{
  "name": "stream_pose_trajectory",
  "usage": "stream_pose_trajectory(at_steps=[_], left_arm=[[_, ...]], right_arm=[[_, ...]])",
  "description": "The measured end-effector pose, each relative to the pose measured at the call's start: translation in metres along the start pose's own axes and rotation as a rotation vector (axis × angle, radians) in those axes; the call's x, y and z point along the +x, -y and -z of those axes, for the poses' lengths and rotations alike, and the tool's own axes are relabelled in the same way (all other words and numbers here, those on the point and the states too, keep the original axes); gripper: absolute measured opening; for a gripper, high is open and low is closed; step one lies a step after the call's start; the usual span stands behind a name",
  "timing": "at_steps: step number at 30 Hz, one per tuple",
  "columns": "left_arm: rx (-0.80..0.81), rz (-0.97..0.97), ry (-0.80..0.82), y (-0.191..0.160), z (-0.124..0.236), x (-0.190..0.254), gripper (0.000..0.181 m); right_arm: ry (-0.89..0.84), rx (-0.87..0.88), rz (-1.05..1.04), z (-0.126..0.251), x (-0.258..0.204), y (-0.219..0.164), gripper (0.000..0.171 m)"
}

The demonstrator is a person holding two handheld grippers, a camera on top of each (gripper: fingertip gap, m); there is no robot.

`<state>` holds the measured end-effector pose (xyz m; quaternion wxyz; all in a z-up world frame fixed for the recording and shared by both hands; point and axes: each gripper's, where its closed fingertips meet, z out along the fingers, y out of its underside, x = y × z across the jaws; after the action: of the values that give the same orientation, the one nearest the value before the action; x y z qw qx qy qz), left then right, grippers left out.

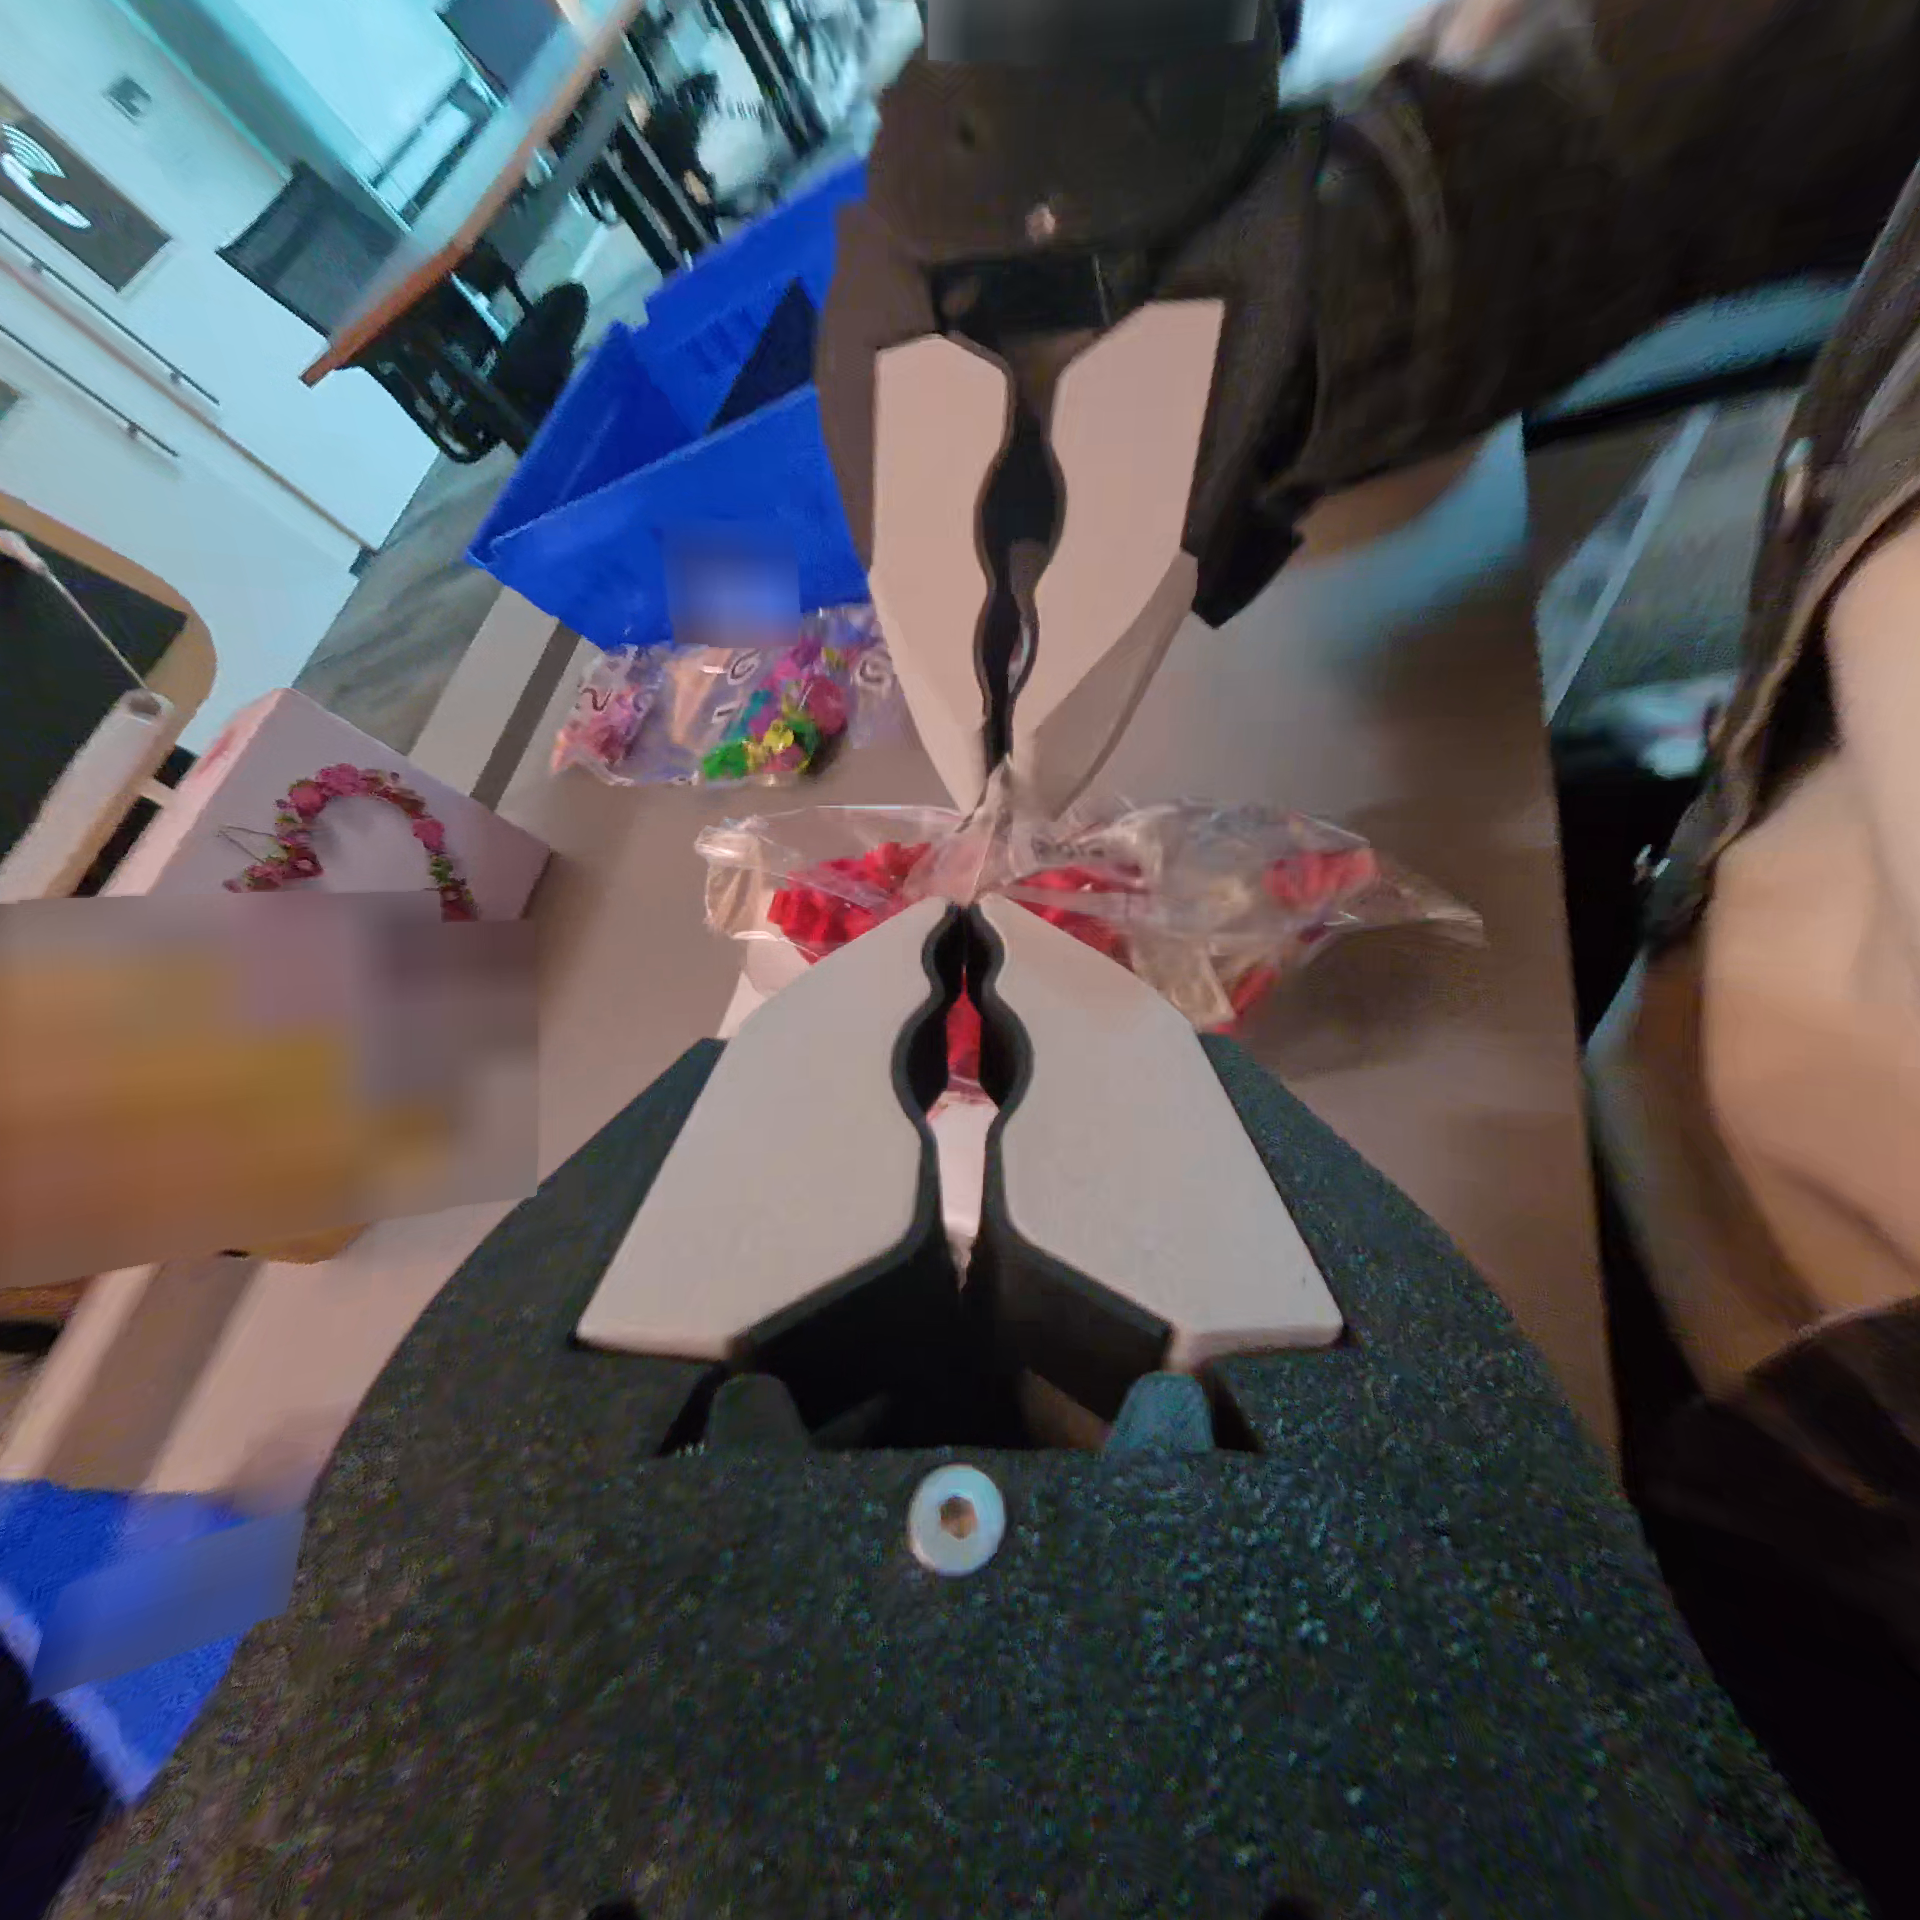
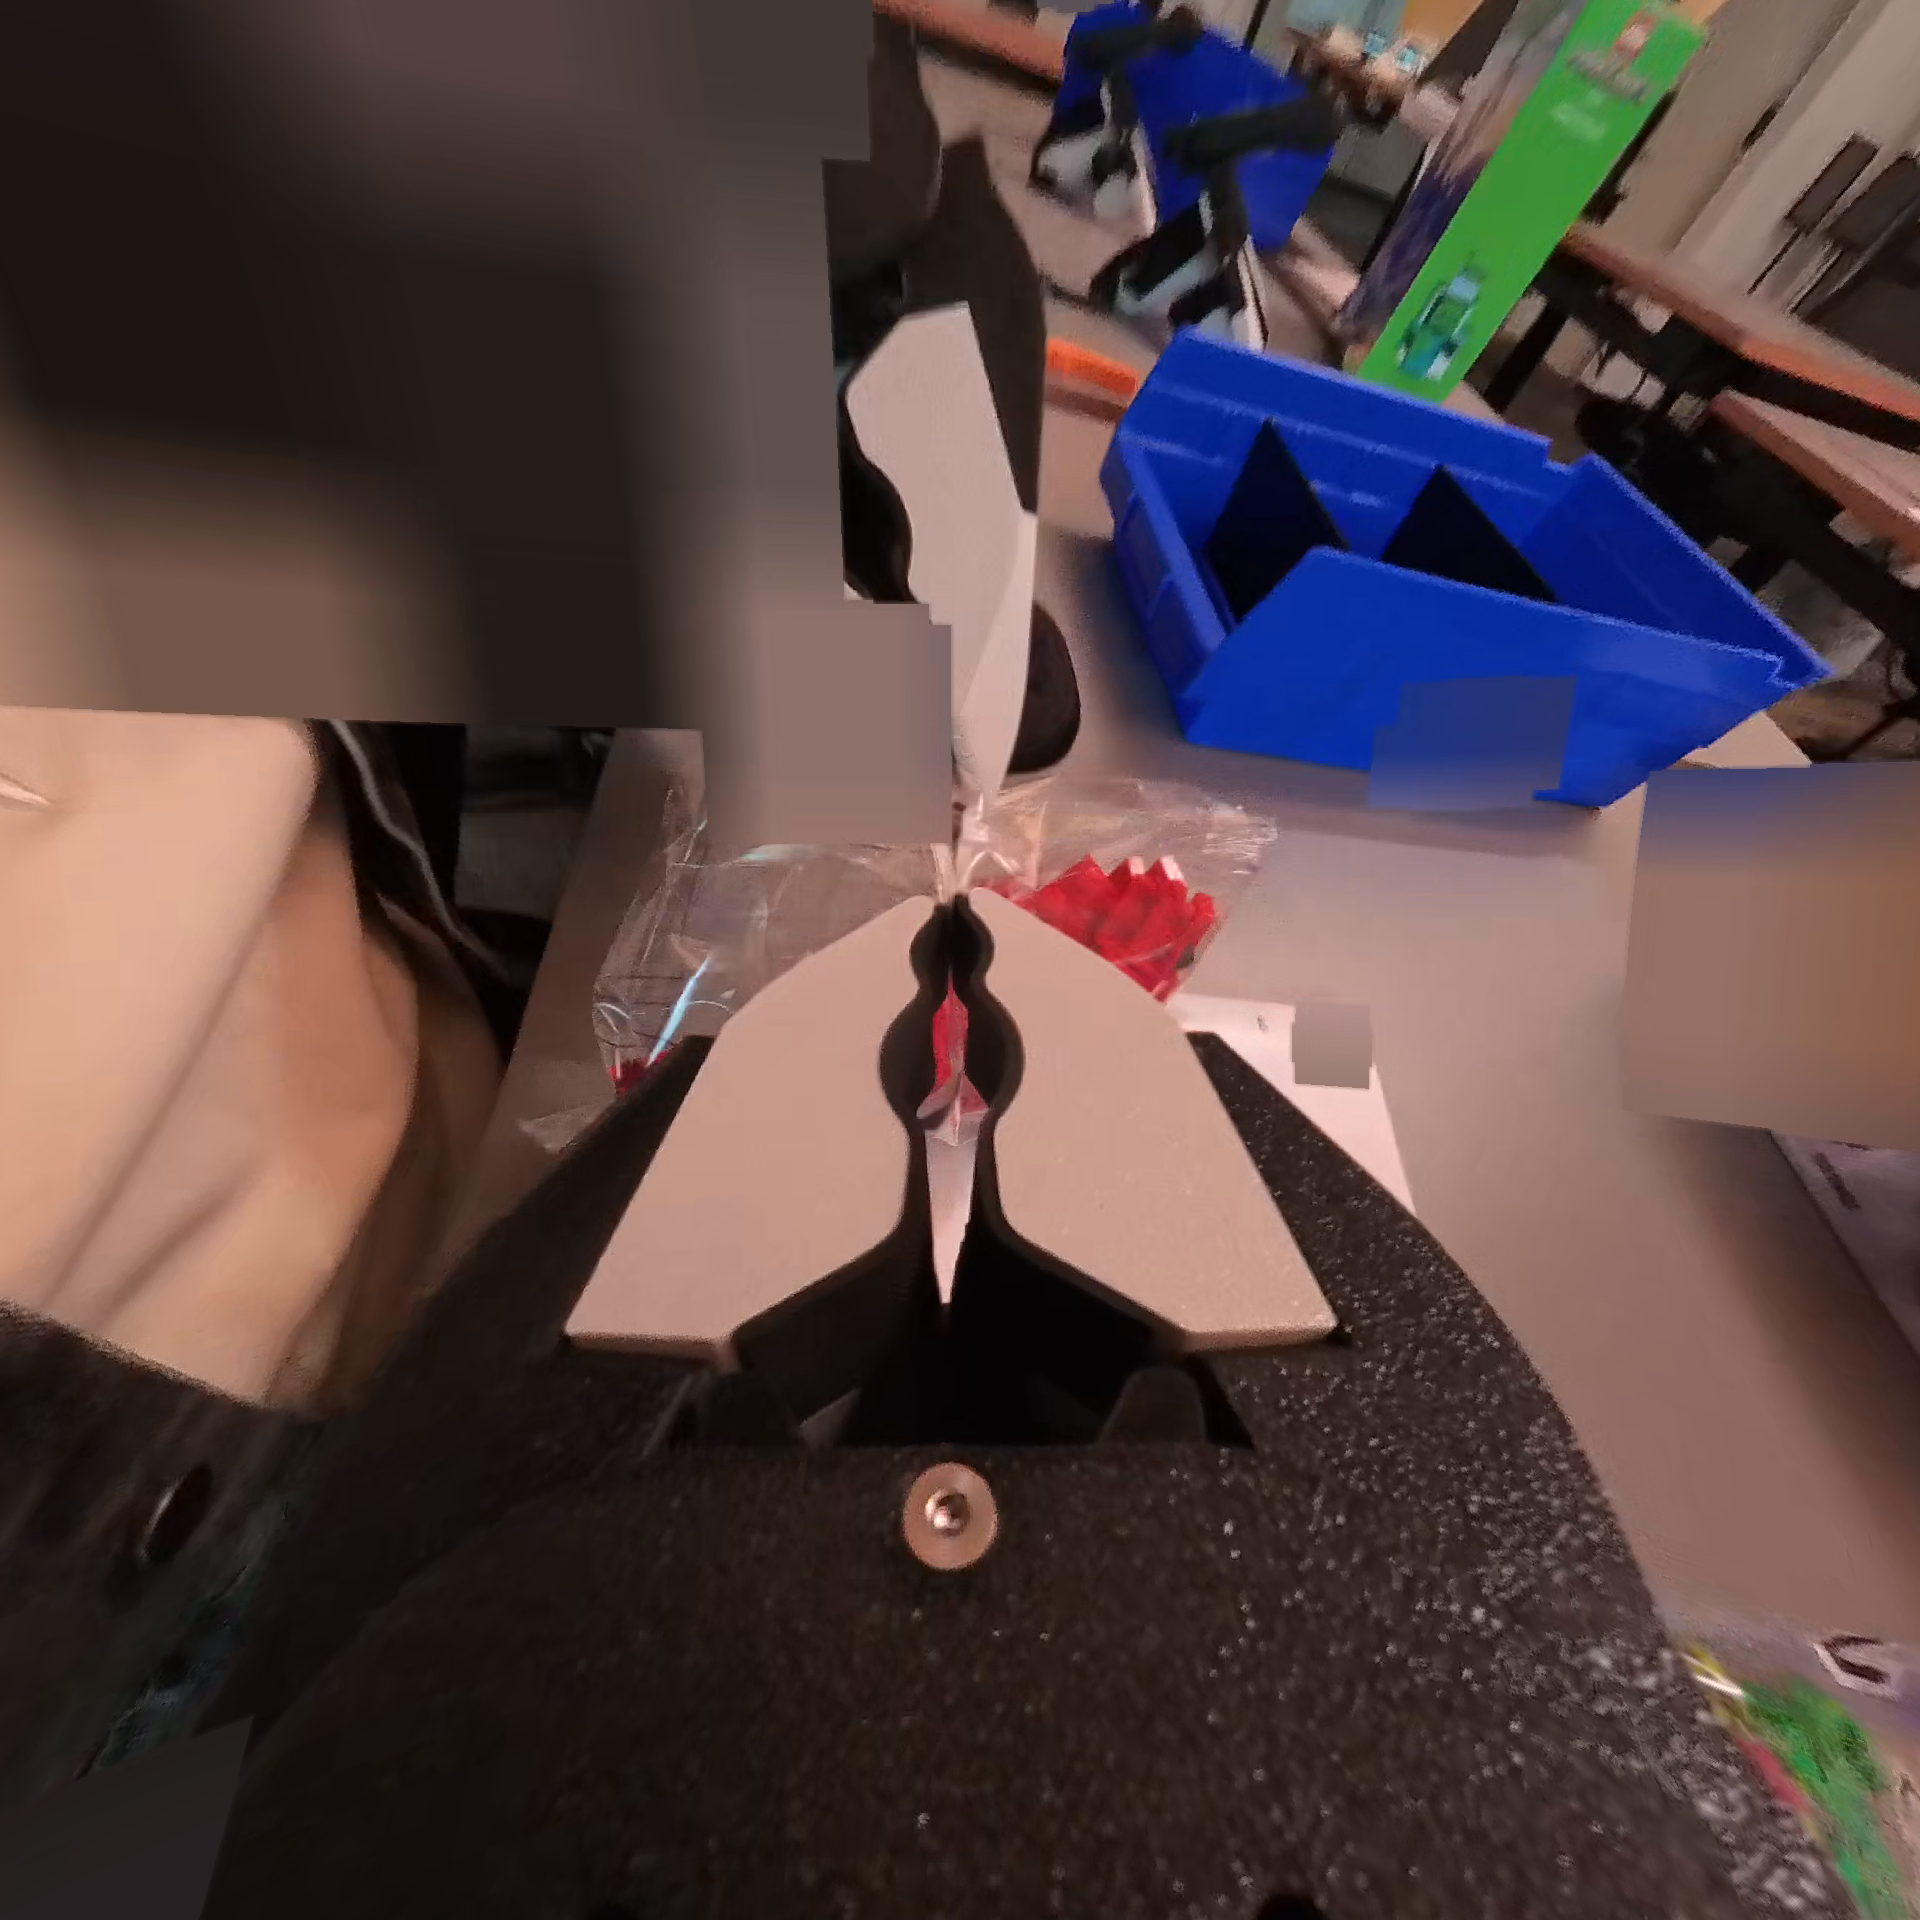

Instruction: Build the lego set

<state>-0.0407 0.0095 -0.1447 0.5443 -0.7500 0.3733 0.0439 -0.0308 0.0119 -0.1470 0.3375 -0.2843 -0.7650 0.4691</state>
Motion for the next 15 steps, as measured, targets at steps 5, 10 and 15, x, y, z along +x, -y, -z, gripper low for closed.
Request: stream_pose_trajectory(at_steps=[5,10,15], left_arm=[[0.097,0.163,-0.015,-0.004,0.005,-0.001,0.000],[0.130,0.215,-0.016,-0.008,0.004,0.003,0.000],[0.108,0.171,-0.135,-0.008,0.003,0.021,0.000]], right_arm=[[-0.026,0.083,-0.045,0.000,-0.003,-0.001,0.000],[-0.039,0.118,-0.123,0.000,-0.004,-0.005,0.000],[0.032,0.025,-0.080,0.000,-0.011,-0.010,0.000]])
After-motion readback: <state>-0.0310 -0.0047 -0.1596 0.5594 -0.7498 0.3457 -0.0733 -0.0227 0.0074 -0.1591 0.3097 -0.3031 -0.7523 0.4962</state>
